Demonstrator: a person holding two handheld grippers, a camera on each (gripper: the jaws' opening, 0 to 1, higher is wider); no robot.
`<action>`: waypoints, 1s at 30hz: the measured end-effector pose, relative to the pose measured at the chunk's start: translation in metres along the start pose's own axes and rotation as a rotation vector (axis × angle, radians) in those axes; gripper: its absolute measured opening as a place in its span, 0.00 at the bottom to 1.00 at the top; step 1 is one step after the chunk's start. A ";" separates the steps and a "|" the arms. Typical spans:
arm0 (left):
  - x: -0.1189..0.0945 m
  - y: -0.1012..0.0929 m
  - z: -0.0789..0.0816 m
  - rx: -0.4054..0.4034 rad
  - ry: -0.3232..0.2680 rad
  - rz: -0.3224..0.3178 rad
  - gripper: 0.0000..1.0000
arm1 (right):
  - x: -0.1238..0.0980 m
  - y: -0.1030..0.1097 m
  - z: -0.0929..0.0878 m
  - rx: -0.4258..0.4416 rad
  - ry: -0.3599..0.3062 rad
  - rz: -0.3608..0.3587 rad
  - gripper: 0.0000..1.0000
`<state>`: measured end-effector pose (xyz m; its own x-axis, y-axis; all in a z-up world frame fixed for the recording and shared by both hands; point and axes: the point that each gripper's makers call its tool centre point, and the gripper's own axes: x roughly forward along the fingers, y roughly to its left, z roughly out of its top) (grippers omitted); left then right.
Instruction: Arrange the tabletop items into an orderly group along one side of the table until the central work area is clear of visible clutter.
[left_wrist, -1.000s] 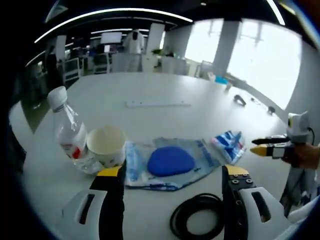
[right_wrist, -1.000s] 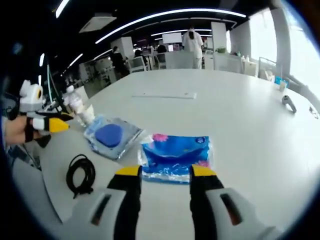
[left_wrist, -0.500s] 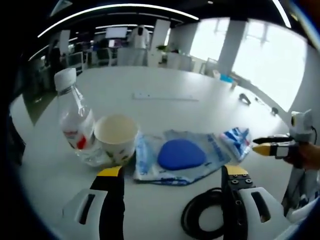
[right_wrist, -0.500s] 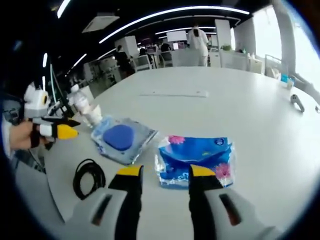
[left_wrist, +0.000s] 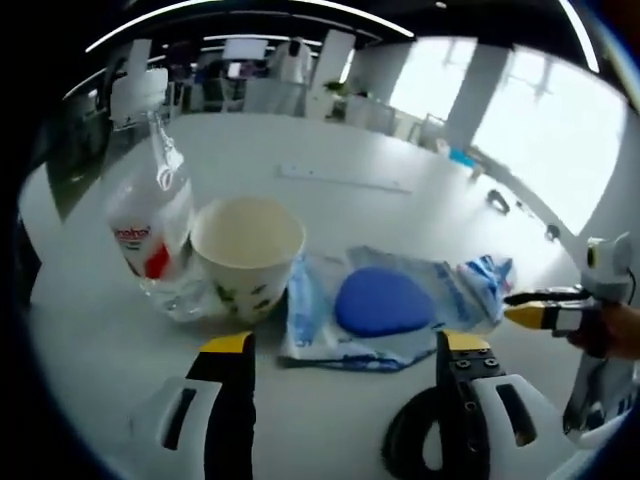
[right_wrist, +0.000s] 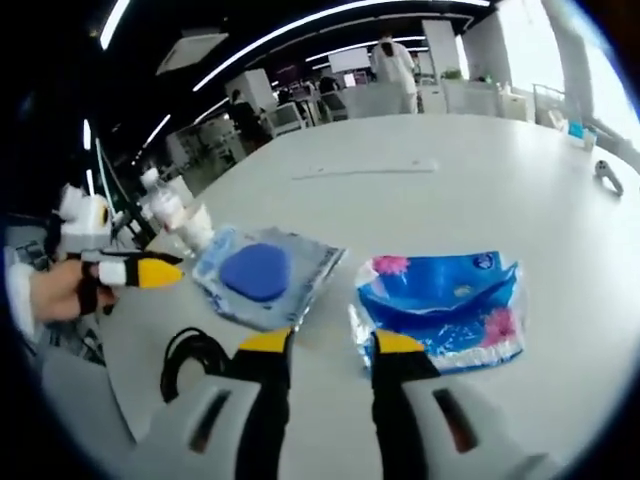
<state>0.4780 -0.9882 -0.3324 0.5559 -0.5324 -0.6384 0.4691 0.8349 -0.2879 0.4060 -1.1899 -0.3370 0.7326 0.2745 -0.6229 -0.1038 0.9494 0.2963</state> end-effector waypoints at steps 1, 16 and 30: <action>0.001 0.001 -0.001 0.000 0.002 0.003 0.64 | 0.001 0.001 -0.001 0.014 0.000 0.003 0.28; 0.018 0.016 0.001 -0.078 -0.008 0.020 0.50 | 0.030 0.020 -0.007 0.121 0.018 0.065 0.13; 0.023 0.021 -0.013 -0.100 0.036 0.052 0.06 | 0.036 0.009 -0.002 0.085 0.041 0.012 0.02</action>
<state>0.4916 -0.9814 -0.3621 0.5521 -0.4840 -0.6789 0.3681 0.8721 -0.3224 0.4302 -1.1708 -0.3582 0.7033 0.2935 -0.6475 -0.0538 0.9302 0.3632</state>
